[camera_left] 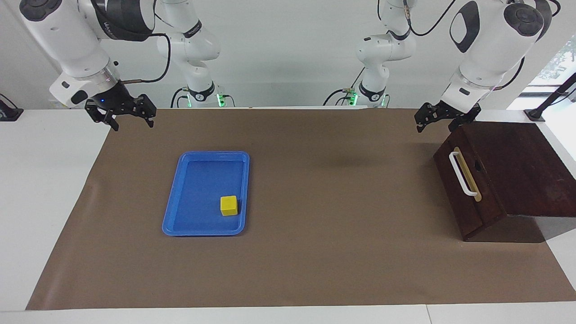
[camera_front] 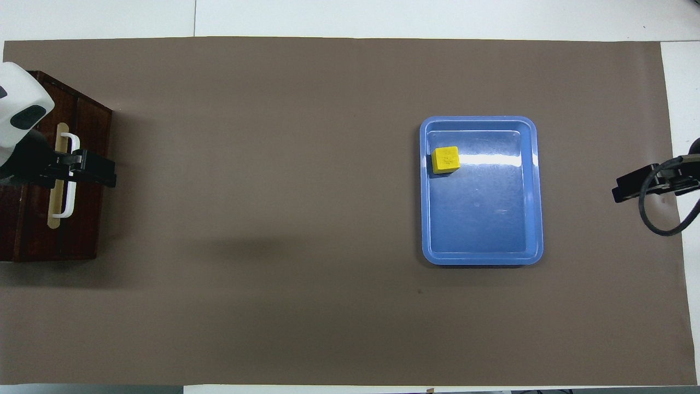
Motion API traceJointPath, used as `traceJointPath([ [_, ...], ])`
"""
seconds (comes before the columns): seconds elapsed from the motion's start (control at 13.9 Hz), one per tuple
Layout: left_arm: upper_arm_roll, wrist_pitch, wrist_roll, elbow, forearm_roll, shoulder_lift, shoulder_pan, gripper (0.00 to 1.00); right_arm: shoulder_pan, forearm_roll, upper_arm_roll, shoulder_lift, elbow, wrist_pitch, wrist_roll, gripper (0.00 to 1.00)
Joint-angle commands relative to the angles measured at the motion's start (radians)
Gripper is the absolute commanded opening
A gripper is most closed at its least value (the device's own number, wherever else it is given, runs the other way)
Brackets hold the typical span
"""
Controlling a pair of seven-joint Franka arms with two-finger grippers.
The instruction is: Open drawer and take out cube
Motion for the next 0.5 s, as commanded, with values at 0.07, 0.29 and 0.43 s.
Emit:
traceJointPath([
  [0.07, 0.008, -0.001, 0.014, -0.027, -0.012, -0.028, -0.003, 1.0, -0.024, -0.045, 0.032, -0.013, -0.023, 0.008, -0.021, 1.0],
  [0.29, 0.008, 0.0, 0.011, -0.027, -0.012, -0.028, -0.003, 1.0, -0.022, -0.048, 0.032, -0.013, -0.023, 0.004, -0.021, 1.0],
  [0.43, 0.008, 0.0, 0.013, -0.027, -0.012, -0.03, -0.002, 1.0, -0.022, -0.047, 0.032, -0.014, -0.022, -0.001, -0.021, 1.0],
])
